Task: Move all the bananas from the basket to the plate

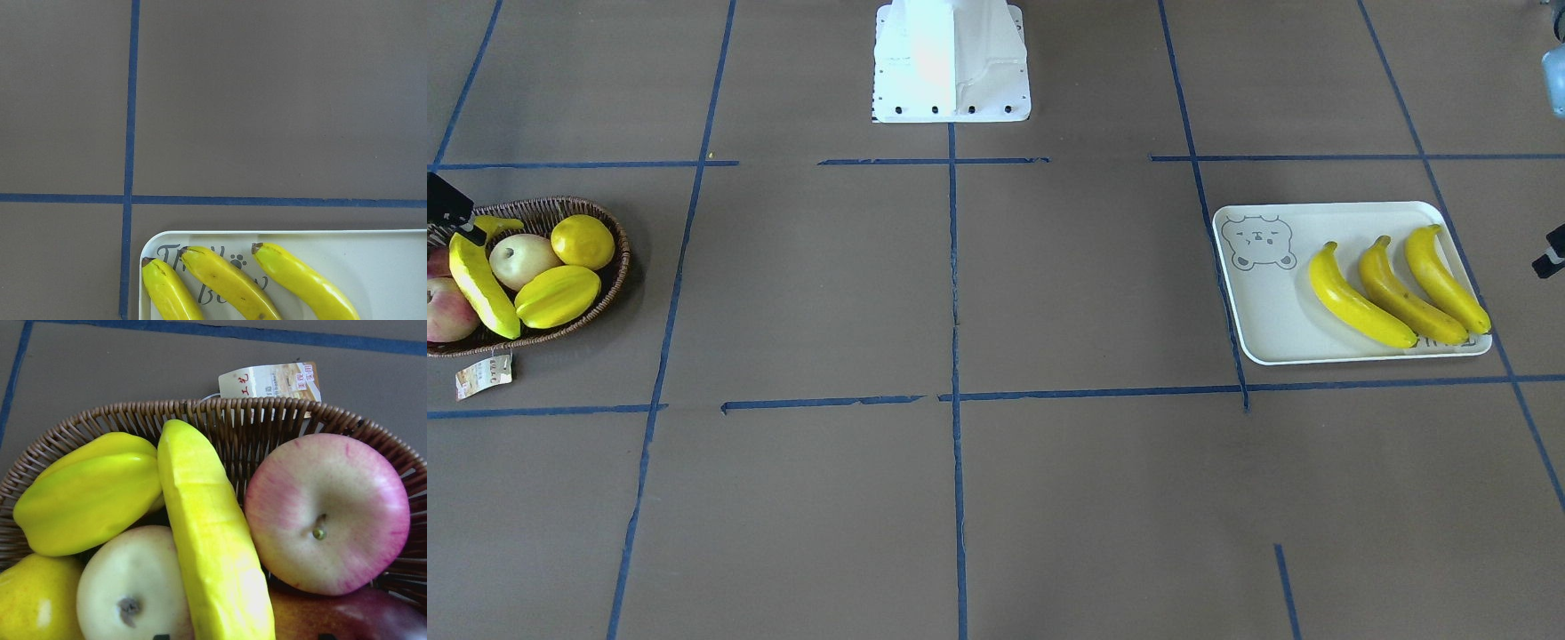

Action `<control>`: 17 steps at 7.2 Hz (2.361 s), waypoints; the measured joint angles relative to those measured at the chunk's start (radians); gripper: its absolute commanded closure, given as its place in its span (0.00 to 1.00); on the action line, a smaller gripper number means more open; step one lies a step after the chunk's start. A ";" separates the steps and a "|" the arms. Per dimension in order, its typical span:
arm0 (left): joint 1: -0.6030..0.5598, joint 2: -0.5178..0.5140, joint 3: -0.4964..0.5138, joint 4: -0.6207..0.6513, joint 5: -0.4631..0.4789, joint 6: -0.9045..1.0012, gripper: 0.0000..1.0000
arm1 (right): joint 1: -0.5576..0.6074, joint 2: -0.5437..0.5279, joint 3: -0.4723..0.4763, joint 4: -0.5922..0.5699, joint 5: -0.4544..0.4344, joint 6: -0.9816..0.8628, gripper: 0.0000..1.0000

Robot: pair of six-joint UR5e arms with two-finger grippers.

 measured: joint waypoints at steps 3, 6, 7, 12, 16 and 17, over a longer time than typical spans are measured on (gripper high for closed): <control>0.000 0.006 -0.010 0.000 -0.001 0.001 0.00 | -0.010 0.001 0.002 0.004 0.006 0.005 0.90; 0.001 0.006 -0.016 -0.001 -0.003 0.001 0.00 | 0.011 -0.004 0.015 0.065 0.034 0.005 0.97; 0.001 0.006 -0.019 -0.001 -0.003 0.001 0.00 | 0.061 -0.004 0.033 0.080 0.070 0.005 0.98; 0.034 -0.022 -0.098 -0.001 -0.002 -0.032 0.00 | 0.216 0.191 0.110 -0.122 0.185 0.008 0.98; 0.218 -0.222 -0.106 -0.003 0.004 -0.420 0.00 | 0.122 0.475 0.105 -0.372 0.114 0.077 0.98; 0.248 -0.261 -0.106 -0.003 0.005 -0.486 0.00 | 0.083 0.526 0.103 -0.386 0.082 0.133 0.98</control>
